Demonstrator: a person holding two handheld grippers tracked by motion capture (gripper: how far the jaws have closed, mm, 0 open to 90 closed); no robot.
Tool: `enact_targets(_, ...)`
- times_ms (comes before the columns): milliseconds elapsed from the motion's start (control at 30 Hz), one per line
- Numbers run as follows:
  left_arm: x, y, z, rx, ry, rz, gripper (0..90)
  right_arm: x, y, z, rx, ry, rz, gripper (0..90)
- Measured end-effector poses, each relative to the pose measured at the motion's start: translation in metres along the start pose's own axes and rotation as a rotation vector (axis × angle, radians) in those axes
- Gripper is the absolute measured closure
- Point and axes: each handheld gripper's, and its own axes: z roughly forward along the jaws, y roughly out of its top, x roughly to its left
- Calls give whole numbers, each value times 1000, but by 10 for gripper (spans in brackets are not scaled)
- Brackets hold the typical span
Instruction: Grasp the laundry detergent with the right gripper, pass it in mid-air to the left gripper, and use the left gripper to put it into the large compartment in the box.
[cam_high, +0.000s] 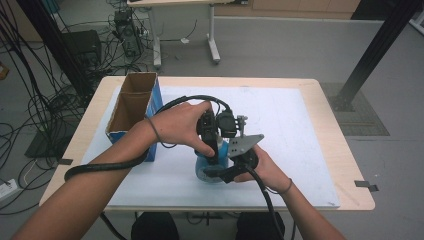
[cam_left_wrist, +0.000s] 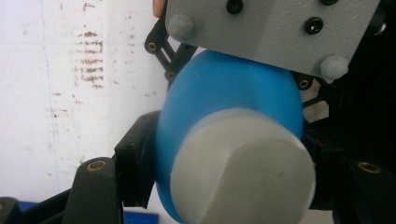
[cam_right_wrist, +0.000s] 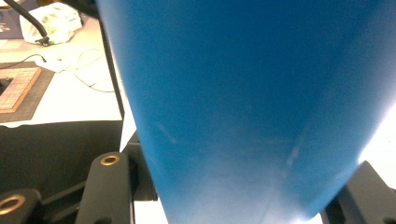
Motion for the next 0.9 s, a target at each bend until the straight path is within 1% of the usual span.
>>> enact_targets(100,1,-1,-1,-3,-2,-4,354,0,0,0,-2,-1,1,419)
enact_targets(167,0,-2,-1,-12,0,-7,355,0,-2,0,-13,2,9,417)
enact_targets(200,1,-1,-2,-6,-2,-7,355,0,-2,0,-16,3,15,417)
enact_targets(333,0,-1,-2,-3,1,-6,356,0,-3,0,-20,6,12,417)
enact_targets(400,0,-1,-3,-4,1,-10,356,0,-3,0,-24,0,4,416)
enact_targets(533,-1,-3,-5,-12,3,-15,357,1,-4,0,-35,0,8,413)
enact_targets(700,-2,-2,-5,-10,4,-16,360,1,-5,1,-44,1,11,405)
enact_targets(767,-2,-2,-5,-5,6,-18,361,3,-7,0,-51,-11,10,381)
enact_targets(800,-3,-2,-4,-10,9,-20,361,2,-8,0,-64,-9,12,375)
enact_targets(867,-2,-2,-4,-2,6,-22,361,4,-8,-1,-63,-26,10,328)
enact_targets(900,-3,-3,-4,-10,8,-23,362,4,-9,-1,-64,-26,13,313)
